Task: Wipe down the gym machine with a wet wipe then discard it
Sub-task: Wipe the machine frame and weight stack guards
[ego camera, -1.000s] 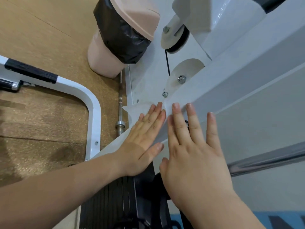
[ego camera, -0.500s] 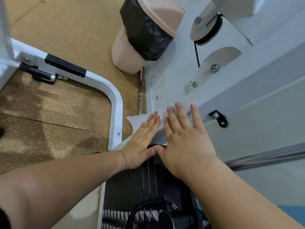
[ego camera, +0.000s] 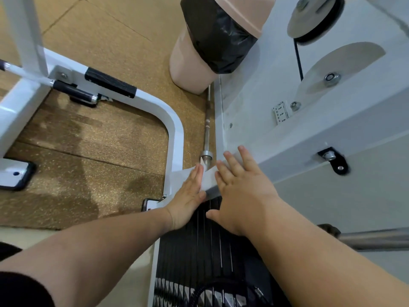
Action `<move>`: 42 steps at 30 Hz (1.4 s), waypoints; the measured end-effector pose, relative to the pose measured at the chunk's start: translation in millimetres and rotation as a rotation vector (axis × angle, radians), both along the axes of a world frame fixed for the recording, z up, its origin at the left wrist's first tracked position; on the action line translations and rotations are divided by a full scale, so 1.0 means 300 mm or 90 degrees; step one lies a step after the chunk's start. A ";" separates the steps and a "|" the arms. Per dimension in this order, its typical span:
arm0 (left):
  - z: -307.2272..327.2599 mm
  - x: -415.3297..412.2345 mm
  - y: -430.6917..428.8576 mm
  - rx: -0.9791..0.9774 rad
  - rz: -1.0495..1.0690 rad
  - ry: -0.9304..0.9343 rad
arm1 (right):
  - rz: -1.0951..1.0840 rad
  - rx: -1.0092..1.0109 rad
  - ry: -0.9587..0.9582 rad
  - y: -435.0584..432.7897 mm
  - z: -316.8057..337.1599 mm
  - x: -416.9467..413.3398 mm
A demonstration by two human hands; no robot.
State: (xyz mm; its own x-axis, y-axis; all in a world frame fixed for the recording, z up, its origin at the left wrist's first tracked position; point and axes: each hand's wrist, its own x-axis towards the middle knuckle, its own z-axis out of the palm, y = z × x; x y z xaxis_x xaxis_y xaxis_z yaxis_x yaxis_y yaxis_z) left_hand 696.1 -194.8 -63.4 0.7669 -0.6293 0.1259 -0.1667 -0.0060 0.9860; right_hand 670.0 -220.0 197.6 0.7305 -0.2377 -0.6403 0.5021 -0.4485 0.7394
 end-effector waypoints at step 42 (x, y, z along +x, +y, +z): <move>-0.267 -0.097 -0.006 -0.067 0.039 0.389 | -0.009 0.086 0.089 -0.039 -0.153 0.045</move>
State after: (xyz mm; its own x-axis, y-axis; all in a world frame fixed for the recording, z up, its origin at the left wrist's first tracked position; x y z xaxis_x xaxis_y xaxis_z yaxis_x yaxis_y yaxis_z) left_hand 667.0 -196.5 -143.5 0.7546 -0.5895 -0.2882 0.4256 0.1054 0.8988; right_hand 683.5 -231.6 151.6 0.6297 -0.1521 -0.7618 0.5883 -0.5470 0.5956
